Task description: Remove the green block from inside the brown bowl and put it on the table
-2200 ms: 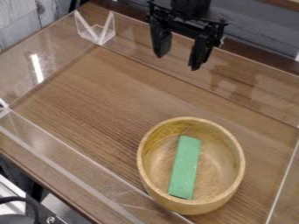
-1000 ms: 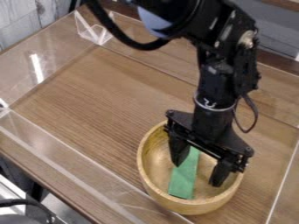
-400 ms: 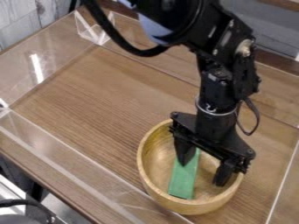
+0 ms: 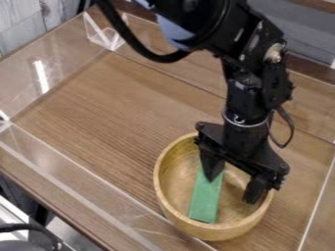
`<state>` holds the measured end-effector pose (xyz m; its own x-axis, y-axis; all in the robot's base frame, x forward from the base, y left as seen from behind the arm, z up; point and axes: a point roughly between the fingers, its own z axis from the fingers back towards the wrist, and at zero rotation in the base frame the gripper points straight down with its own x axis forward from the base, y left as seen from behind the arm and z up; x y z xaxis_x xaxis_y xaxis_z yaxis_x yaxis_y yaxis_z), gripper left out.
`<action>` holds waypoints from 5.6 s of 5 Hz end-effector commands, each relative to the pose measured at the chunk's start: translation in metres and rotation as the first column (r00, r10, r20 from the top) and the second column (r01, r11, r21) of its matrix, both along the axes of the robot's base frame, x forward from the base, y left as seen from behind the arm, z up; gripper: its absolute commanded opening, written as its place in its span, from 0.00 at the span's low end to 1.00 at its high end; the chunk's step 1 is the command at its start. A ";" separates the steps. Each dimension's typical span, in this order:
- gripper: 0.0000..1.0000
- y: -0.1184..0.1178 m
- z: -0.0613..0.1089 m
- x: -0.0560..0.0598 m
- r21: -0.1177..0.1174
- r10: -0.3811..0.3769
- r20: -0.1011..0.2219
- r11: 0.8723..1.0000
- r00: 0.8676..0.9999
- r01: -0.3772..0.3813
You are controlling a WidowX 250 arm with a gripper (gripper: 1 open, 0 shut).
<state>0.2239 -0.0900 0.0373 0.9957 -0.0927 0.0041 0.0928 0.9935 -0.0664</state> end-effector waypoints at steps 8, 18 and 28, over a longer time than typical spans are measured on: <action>1.00 0.015 -0.052 -0.003 -0.015 0.012 -0.057 1.000 0.998 -0.013; 0.00 0.025 -0.016 -0.020 -0.020 0.049 -0.150 0.998 0.987 -0.053; 0.00 0.035 0.006 -0.031 -0.046 0.099 -0.242 0.993 0.965 -0.113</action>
<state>0.1898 -0.0547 0.0330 0.9637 0.0056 -0.2668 -0.0396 0.9917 -0.1221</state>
